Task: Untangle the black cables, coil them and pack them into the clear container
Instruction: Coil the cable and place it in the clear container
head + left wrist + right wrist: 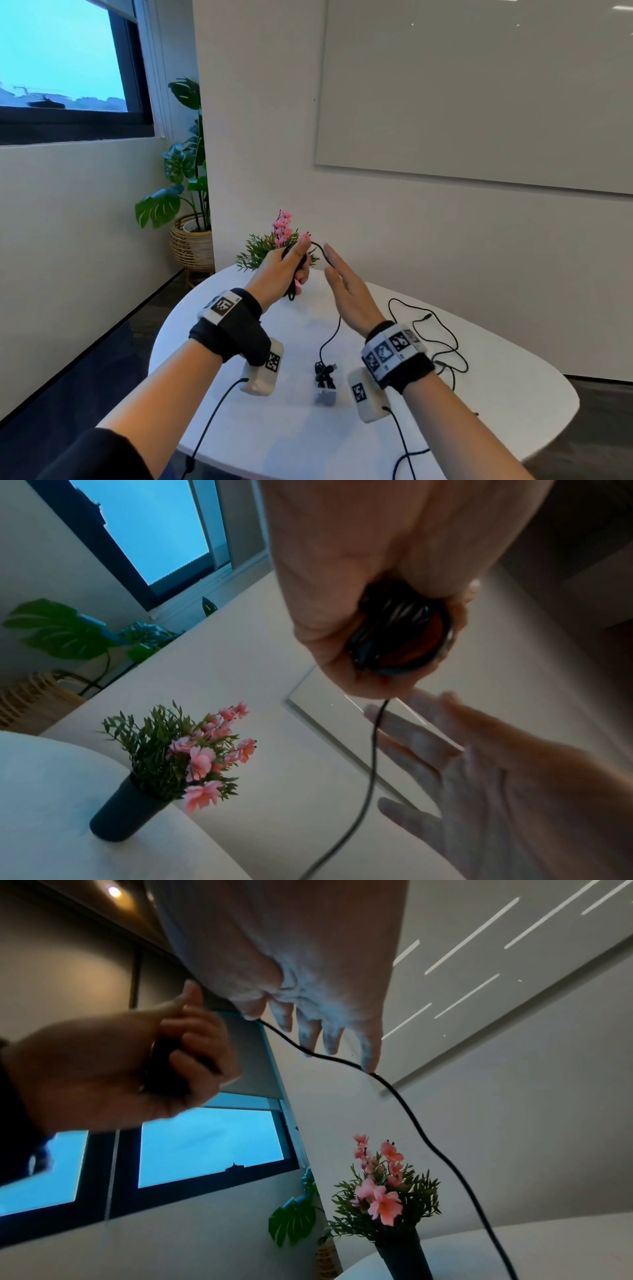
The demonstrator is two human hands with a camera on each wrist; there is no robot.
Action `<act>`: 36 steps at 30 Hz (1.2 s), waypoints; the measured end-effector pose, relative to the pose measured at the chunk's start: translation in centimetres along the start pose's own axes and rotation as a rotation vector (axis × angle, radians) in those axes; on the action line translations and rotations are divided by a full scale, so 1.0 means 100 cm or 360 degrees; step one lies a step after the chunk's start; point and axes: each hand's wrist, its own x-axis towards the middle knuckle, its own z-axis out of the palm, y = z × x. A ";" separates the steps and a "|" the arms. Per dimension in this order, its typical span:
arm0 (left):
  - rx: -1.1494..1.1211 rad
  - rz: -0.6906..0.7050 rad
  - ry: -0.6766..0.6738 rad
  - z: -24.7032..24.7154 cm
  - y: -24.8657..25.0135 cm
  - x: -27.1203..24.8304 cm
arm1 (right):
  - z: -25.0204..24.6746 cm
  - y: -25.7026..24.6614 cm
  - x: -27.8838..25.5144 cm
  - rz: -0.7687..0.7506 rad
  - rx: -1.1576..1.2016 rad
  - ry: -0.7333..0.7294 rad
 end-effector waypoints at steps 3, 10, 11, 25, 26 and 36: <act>-0.0155 -0.0034 0.0130 0.001 -0.001 0.000 | 0.017 0.007 -0.002 0.0063 -0.0015 0.0258; -0.0881 -0.0237 0.0358 -0.001 -0.014 0.010 | 0.021 0.003 -0.010 -0.0067 -0.0063 0.0437; -0.0934 -0.0257 0.0342 0.000 -0.015 0.011 | 0.024 0.002 -0.010 -0.0067 -0.0108 0.0395; 0.0941 0.0035 0.0494 0.002 -0.036 0.026 | -0.013 -0.023 -0.024 0.0034 -0.0339 -0.0049; 0.1057 0.0067 0.0381 0.008 -0.039 0.024 | -0.017 -0.023 -0.024 -0.0032 -0.0397 -0.0030; 0.0524 -0.0161 -0.0542 0.023 -0.027 -0.008 | -0.026 -0.005 -0.025 0.0174 0.0179 0.0234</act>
